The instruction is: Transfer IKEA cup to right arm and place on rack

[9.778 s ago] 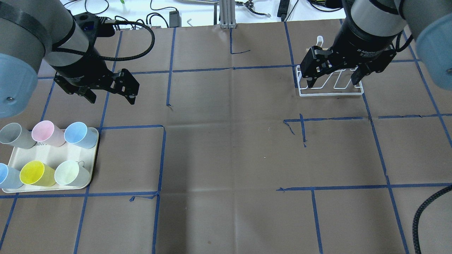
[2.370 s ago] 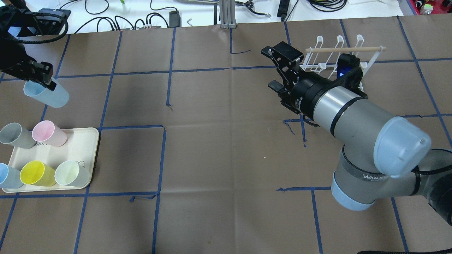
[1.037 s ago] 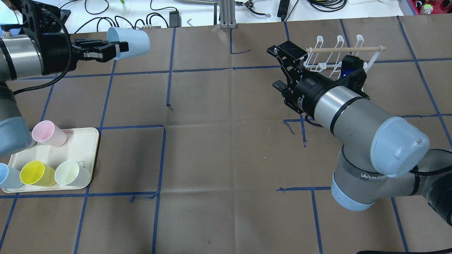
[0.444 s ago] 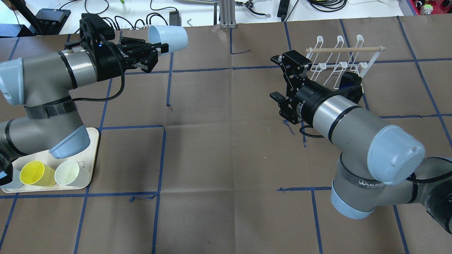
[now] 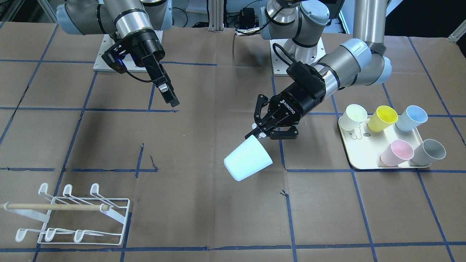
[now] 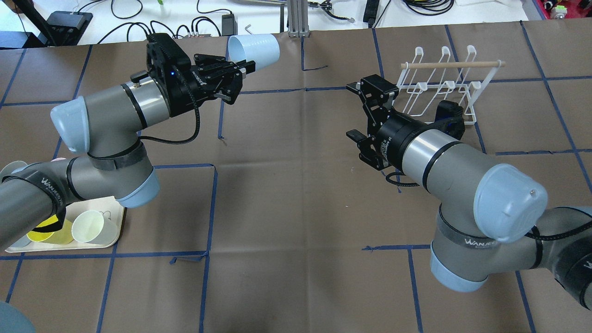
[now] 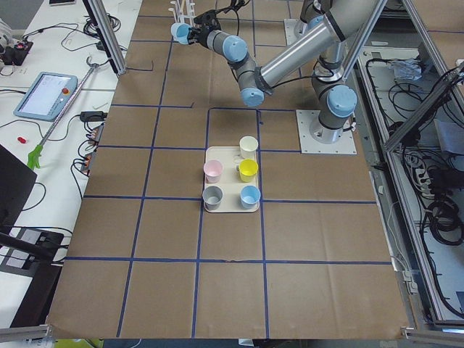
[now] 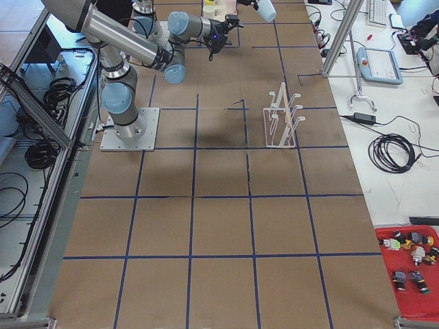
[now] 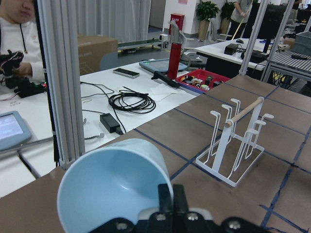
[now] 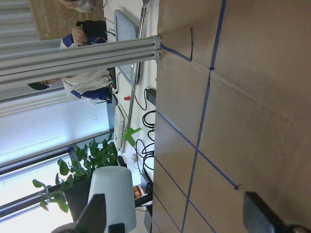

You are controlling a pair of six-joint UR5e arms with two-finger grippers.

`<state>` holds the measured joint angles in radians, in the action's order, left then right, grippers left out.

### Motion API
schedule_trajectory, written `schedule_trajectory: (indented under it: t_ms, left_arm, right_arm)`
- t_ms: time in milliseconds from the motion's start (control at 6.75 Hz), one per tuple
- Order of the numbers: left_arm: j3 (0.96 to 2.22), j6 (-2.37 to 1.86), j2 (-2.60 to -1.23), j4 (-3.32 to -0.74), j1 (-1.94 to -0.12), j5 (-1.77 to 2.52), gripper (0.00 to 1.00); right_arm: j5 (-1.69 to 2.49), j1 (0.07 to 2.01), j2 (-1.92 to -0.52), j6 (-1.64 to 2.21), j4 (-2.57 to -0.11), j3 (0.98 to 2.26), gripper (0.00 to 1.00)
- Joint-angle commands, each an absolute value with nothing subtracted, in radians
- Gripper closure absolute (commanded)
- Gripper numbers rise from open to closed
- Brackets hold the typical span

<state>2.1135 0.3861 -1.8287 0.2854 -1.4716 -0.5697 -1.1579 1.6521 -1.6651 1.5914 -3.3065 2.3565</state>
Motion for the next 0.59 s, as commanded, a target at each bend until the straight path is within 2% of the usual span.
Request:
schedule_trajectory:
  t_ms: [0, 148, 444]
  left_arm:
    - [2.207, 0.368, -1.813, 0.41, -1.547, -0.571, 0.99]
    - [2.271, 0.368, -1.807, 0.466, -1.563, -0.574, 0.99]
    - [2.315, 0.368, -1.784, 0.486, -1.566, -0.569, 0.99]
  right_arm:
    - [-1.152, 1.67, -1.667, 1.664, -3.303, 2.35, 0.0]
    - [-1.146, 1.68, -1.666, 1.652, -3.303, 2.346, 0.0]
    - [-1.146, 1.681, -1.66, 1.651, -3.3, 2.322, 0.0]
